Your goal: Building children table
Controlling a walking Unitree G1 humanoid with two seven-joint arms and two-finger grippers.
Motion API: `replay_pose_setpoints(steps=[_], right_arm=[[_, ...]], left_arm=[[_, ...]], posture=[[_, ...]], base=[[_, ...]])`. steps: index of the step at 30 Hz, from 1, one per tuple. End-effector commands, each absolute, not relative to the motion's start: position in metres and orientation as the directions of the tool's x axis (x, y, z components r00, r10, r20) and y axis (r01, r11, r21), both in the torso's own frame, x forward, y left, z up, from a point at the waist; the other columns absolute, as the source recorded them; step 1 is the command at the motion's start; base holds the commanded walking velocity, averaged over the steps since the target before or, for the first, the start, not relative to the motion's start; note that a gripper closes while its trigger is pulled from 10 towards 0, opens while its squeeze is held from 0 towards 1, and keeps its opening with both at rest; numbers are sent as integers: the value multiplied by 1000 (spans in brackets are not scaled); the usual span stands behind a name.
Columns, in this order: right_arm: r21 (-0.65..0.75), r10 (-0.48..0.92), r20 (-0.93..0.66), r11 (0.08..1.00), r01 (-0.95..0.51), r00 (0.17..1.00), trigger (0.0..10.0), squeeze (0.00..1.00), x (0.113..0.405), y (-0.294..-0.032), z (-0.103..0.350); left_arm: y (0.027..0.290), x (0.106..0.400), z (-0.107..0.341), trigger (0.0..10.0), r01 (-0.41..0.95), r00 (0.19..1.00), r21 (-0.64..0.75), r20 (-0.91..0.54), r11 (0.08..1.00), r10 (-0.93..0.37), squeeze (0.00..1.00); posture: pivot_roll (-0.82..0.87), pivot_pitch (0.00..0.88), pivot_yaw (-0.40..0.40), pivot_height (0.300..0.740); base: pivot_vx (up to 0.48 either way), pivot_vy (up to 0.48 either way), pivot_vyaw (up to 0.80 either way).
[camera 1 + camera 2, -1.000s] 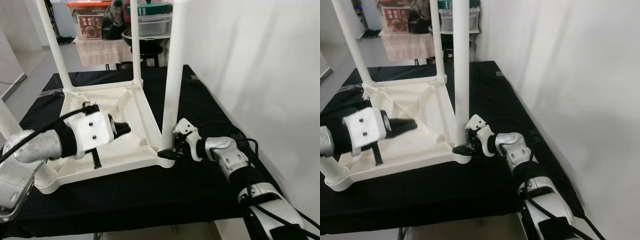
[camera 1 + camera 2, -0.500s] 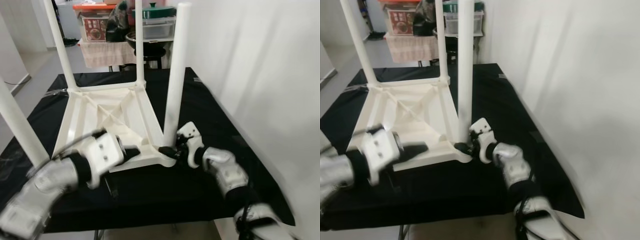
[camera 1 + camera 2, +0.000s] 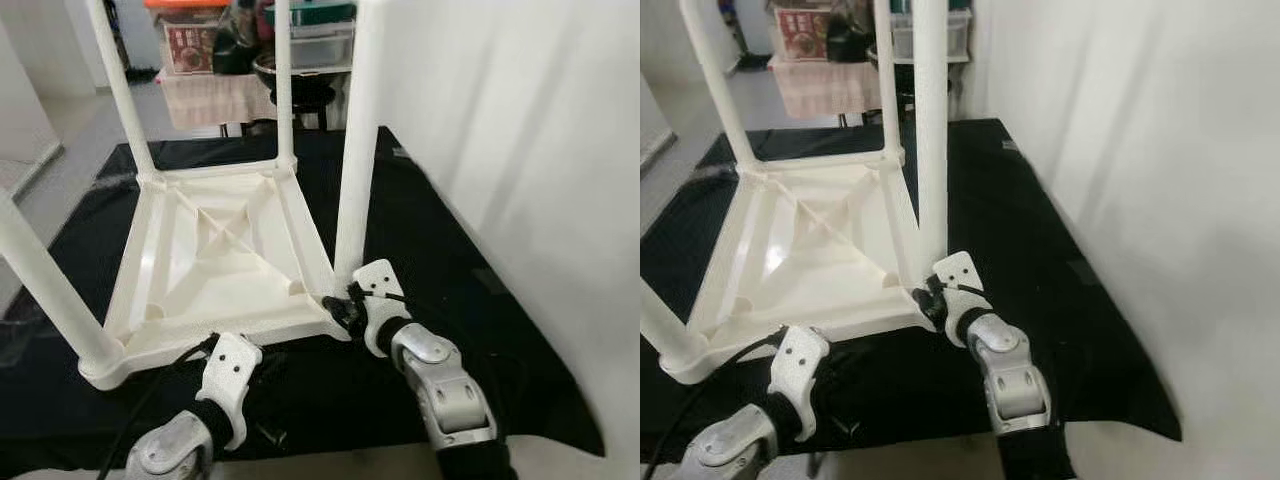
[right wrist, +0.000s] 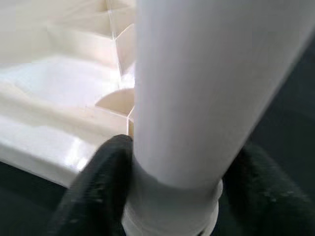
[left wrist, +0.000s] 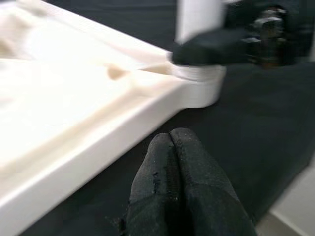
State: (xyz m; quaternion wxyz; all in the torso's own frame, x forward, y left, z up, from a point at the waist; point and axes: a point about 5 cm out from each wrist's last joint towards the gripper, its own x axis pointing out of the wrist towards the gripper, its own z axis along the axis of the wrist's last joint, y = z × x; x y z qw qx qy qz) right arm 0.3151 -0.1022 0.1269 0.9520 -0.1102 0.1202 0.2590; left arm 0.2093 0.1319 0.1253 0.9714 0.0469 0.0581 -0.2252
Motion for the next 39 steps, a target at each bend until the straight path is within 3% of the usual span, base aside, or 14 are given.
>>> replay_pose_setpoints(steps=[1,7,8,16,17,18,19,20,22,25,36,37,38,39], right_arm=[[-109,552,-216,806,-582,805,10000,1000,323,-96,143],[-138,662,-89,732,-667,745,10000,1000,335,-98,175],[-160,704,-72,691,-705,706,10000,0,340,-101,183],[-121,896,-155,402,-908,417,10000,0,351,-104,185],[-113,911,-162,366,-924,380,8549,0,351,-103,184],[-113,911,-162,366,-924,380,8549,0,351,-103,184],[-73,933,-157,316,-946,324,3608,0,350,-101,182],[-34,952,-148,266,-963,268,0,0,348,-99,181],[1,973,-132,193,-981,191,0,0,346,-96,180],[-3,974,-127,188,-982,187,0,0,346,-96,179],[-51,955,-125,263,-964,267,0,0,348,-102,175],[-56,931,-139,332,-942,337,0,0,345,-106,171],[-37,802,-151,580,-814,578,0,0,343,-104,157],[-37,802,-151,580,-814,578,0,0,343,-104,157]], left_arm=[[133,208,126,10000,411,908,66,-118,909,-402,0],[130,208,124,10000,410,909,40,-105,911,-404,0],[129,207,123,10000,412,908,39,-100,910,-407,0],[121,205,122,10000,421,905,9,-71,907,-419,0],[120,204,122,10000,423,904,6,-64,906,-422,0],[120,204,122,10000,423,904,6,-64,906,-422,0],[119,204,123,10000,428,903,0,-55,904,-427,0],[118,203,123,10000,430,901,-3,-51,903,-430,0],[116,202,124,10000,435,899,-2,-45,900,-435,0],[116,203,125,10000,427,904,19,-38,904,-426,0],[121,204,130,10000,342,939,97,-12,934,-343,0],[122,204,131,10000,323,946,117,-5,939,-325,0],[123,204,132,10000,317,947,145,10,937,-321,0],[123,204,132,10000,317,947,145,10,937,-321,0]], posture=[[-7,0,-11,740],[-7,0,-12,740],[-5,0,-10,740],[2,0,-29,740],[1,0,-29,740],[1,0,-29,740],[-1,0,-29,740],[3,0,-29,740],[5,0,-30,740],[3,0,-29,740],[-14,0,-33,740],[-19,0,-33,740],[-34,0,-38,740],[-34,0,-38,740]], base=[[0,0,0],[0,0,0],[0,0,0],[0,0,0],[0,0,0],[0,0,0],[0,0,0],[0,0,0],[0,0,0],[0,0,0],[0,0,0],[0,0,0],[0,0,0],[0,0,0]])
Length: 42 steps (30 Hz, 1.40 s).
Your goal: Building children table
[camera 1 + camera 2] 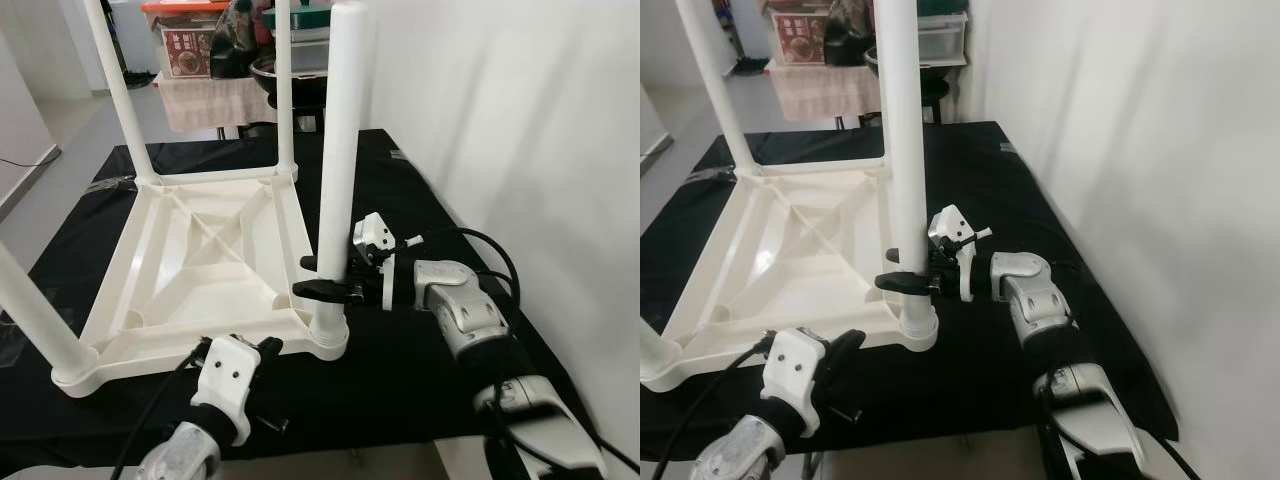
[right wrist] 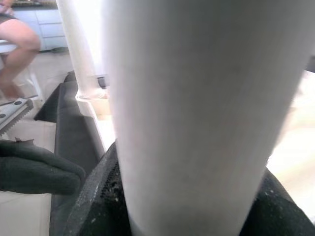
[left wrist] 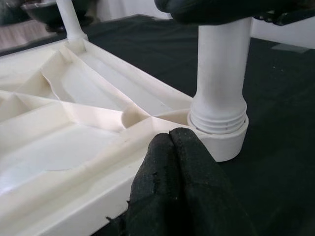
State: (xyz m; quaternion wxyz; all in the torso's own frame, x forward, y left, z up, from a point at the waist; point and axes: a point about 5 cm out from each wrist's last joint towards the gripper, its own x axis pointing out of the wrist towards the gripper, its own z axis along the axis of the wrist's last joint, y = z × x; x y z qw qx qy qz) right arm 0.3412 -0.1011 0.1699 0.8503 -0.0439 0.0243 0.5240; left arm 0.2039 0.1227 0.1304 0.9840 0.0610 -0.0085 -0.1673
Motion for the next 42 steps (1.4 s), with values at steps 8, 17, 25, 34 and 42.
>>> replay_pose_setpoints(steps=[8,17,25,34,42], right_arm=[[13,557,-244,821,-571,794,0,0,305,-91,126],[29,753,-224,639,-768,618,10000,1000,312,-74,136],[-38,915,-119,384,-923,386,10000,992,319,-87,176],[-53,970,-162,173,-983,180,10000,0,339,-99,196],[-5,973,-171,158,-987,157,0,0,349,-107,193]], left_arm=[[129,209,131,10000,308,947,187,33,933,-319,0],[126,210,129,10000,304,948,179,45,936,-316,0],[122,211,127,10000,312,944,170,55,935,-326,0],[121,213,127,10000,312,944,168,61,935,-325,0],[118,213,128,10000,315,942,156,71,936,-328,0]], posture=[[-53,0,-14,740],[-37,0,-18,740],[-20,0,-30,740],[-9,0,-41,740],[-4,0,-44,740]], base=[[0,0,0],[0,0,0],[0,0,0],[0,0,0],[0,0,0]])
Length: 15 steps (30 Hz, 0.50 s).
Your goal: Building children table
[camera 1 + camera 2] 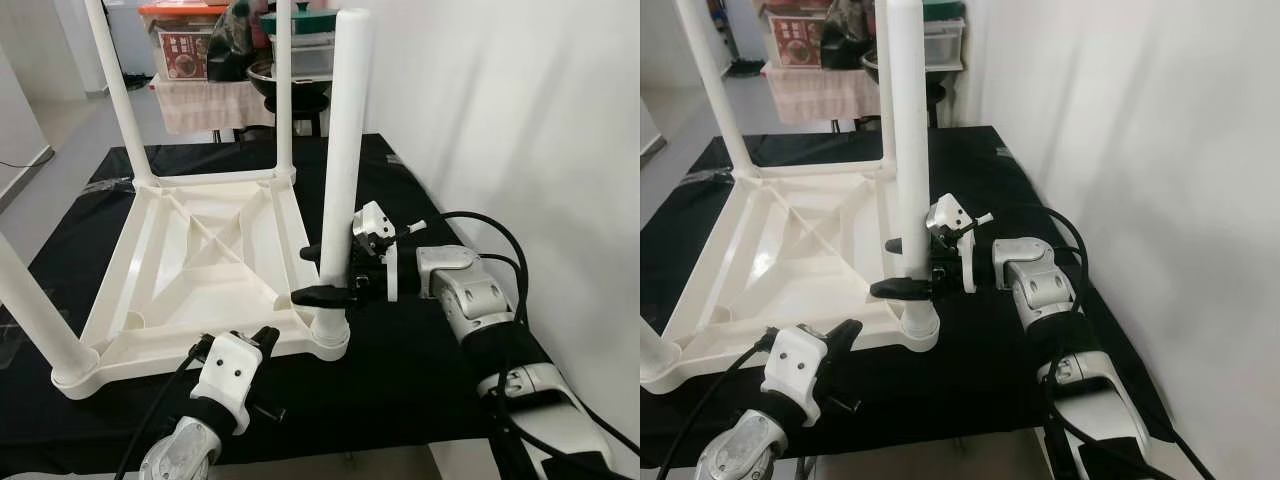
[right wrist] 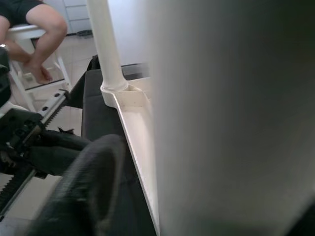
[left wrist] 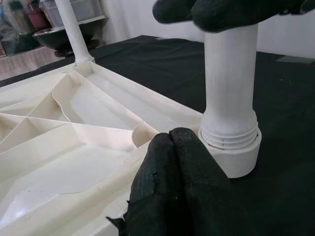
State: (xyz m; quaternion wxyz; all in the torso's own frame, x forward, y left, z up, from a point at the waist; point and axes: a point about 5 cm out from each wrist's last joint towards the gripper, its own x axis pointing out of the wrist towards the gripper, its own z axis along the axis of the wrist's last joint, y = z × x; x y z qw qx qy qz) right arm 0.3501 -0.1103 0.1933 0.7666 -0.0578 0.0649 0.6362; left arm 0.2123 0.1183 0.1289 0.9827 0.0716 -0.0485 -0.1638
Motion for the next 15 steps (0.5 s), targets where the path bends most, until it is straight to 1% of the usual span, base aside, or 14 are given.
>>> replay_pose_setpoints(steps=[1,3,5,6,7,8,9,10,11,12,13,14,15], right_arm=[[-2,973,-168,164,-987,162,0,0,347,-111,191],[8,975,-156,160,-987,157,0,0,342,-119,188],[10,972,-155,183,-983,179,0,0,334,-134,183],[10,972,-155,183,-983,179,0,0,334,-134,183],[11,964,-160,215,-977,210,0,0,330,-140,180],[11,964,-160,215,-977,210,0,0,330,-140,180],[13,954,-167,255,-967,249,0,0,326,-145,176],[-8,906,-216,371,-928,364,0,0,318,-146,162],[-8,906,-216,371,-928,364,0,0,318,-146,162],[-16,893,-227,396,-918,389,0,0,317,-146,158],[-23,796,-260,561,-827,547,0,0,314,-139,146],[-23,796,-260,561,-827,547,0,0,314,-139,146],[37,631,-284,760,-649,722,0,0,304,-127,130]], left_arm=[[118,213,128,10000,315,942,156,72,936,-328,0],[117,213,129,10000,315,942,154,75,937,-329,0],[118,213,129,10000,316,941,152,77,937,-330,0],[118,213,129,10000,316,941,152,77,937,-330,0],[118,212,130,10000,317,941,150,78,937,-330,0],[118,212,130,10000,317,941,150,78,937,-330,0],[119,212,130,10000,317,940,150,79,937,-331,0],[120,212,131,10000,318,940,149,80,936,-332,0],[120,212,131,10000,318,940,149,80,936,-332,0],[120,212,131,10000,318,940,149,81,936,-332,0],[121,212,131,10000,318,940,150,80,936,-332,0],[121,212,131,10000,318,940,150,80,936,-332,0],[123,212,132,10000,317,940,151,80,936,-331,0]], posture=[[-4,0,-44,740],[-6,0,-42,740],[-21,0,-37,740],[-21,0,-37,740],[-29,0,-34,740],[-29,0,-34,740],[-32,0,-34,740],[-41,0,-32,740],[-41,0,-32,740],[-41,0,-32,740],[-37,0,-35,740],[-37,0,-35,740],[-44,3,-26,740]], base=[[0,0,0],[0,0,0],[0,0,0],[0,0,0],[0,0,0],[0,0,0],[0,0,0],[0,0,0],[0,0,0],[0,0,0],[0,0,0],[0,0,0],[0,0,0]])
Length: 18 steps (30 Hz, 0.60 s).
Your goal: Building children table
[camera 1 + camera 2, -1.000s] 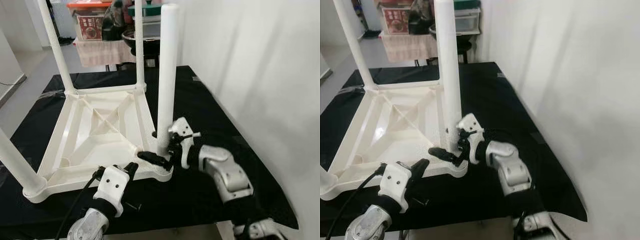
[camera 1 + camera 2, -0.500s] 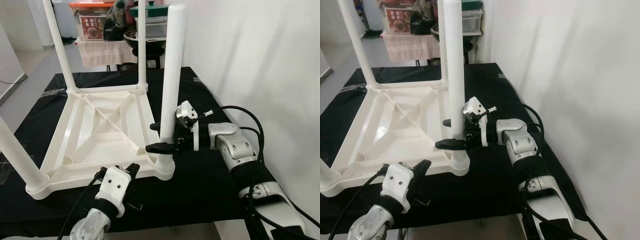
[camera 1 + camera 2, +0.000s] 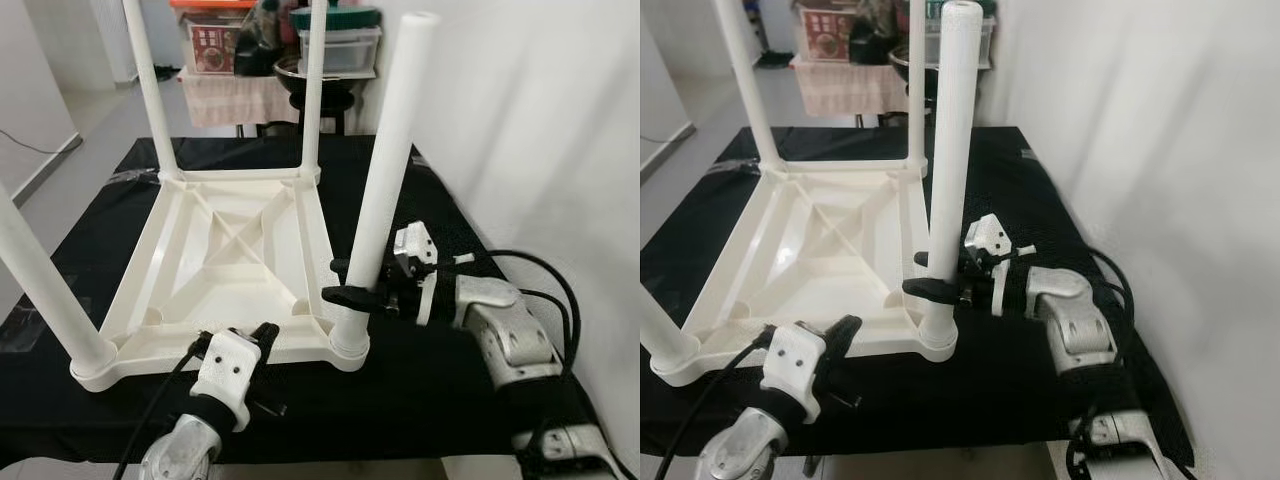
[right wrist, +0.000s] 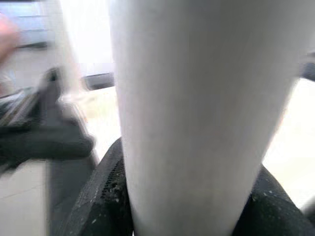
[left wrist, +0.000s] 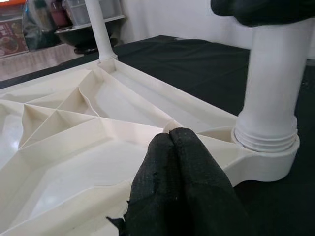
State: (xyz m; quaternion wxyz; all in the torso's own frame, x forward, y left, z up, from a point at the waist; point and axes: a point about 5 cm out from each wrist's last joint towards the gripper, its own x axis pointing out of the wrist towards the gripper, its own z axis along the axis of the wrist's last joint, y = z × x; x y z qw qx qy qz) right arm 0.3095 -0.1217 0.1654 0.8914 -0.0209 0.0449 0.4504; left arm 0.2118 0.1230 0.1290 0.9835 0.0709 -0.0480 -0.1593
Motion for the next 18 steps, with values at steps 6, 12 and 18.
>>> replay_pose_setpoints(steps=[6,12,18], right_arm=[[-33,536,-297,821,-570,790,0,0,286,-106,125],[-11,562,-286,808,-590,776,10000,0,294,-102,131],[19,668,-249,727,-686,701,10000,1000,298,-98,144]], left_arm=[[127,214,132,10000,314,941,159,78,936,-329,0],[129,216,132,10000,300,945,169,77,939,-317,0],[127,217,130,10000,316,941,164,69,934,-331,0]], posture=[[-42,0,-19,740],[-35,0,-19,740],[-32,0,-14,740]], base=[[0,0,0],[0,0,0],[0,0,0]])
